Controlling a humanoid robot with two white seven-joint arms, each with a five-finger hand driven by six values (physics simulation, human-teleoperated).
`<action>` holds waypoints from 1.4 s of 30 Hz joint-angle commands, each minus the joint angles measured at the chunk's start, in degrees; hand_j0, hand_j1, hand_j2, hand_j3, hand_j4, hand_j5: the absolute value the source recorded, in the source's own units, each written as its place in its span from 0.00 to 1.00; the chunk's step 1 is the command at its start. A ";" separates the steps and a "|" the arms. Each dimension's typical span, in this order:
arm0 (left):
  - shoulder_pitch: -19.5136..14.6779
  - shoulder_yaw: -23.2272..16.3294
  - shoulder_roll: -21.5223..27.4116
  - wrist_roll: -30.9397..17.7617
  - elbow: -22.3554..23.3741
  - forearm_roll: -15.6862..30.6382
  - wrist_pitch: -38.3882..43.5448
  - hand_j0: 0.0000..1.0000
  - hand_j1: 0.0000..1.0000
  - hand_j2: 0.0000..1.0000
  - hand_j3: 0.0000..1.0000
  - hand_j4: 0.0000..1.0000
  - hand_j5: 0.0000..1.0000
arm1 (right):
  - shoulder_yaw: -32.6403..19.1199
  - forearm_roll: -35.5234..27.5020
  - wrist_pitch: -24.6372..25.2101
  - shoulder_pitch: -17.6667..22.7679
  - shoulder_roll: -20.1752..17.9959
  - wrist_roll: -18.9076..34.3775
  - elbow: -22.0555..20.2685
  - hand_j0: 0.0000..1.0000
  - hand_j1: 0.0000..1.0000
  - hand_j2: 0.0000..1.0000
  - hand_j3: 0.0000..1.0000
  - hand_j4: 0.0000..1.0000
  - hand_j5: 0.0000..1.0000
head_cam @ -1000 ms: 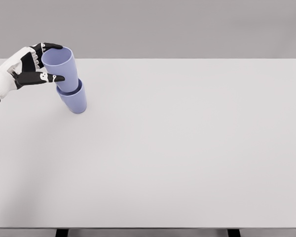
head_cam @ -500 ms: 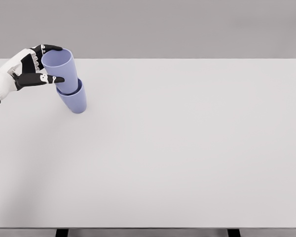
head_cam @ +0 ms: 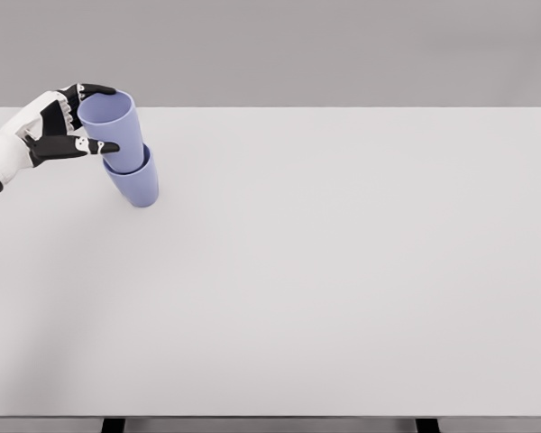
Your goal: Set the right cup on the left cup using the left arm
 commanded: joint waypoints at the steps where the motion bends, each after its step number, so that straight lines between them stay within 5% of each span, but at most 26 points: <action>1: 0.00 -0.06 0.00 0.01 -0.03 0.26 -0.01 0.72 0.72 0.72 0.72 0.72 0.72 | 0.00 0.00 0.00 0.09 0.00 -0.02 0.00 1.00 1.00 1.00 1.00 1.00 1.00; 5: 0.00 -0.15 0.00 0.01 -0.03 0.17 -0.10 0.87 0.87 0.87 0.87 0.87 0.87 | 0.09 0.00 0.00 0.00 0.00 -0.02 0.00 1.00 1.00 1.00 1.00 1.00 1.00; 21: 0.09 0.20 0.09 0.01 -0.82 0.35 -0.28 0.99 0.99 0.99 0.99 0.99 0.99 | 0.00 0.00 0.00 0.00 0.00 0.06 0.00 1.00 1.00 1.00 1.00 1.00 1.00; 32: 0.61 0.46 0.79 0.01 -2.75 0.61 -0.45 1.00 1.00 1.00 1.00 1.00 1.00 | 0.09 0.00 0.00 0.09 0.00 -0.02 0.00 1.00 1.00 1.00 1.00 1.00 1.00; 42: 3.60 5.65 1.67 0.09 -6.18 0.52 -0.54 1.00 1.00 1.00 1.00 1.00 1.00 | 0.00 0.00 0.00 0.09 0.00 -0.02 0.00 1.00 1.00 1.00 1.00 1.00 1.00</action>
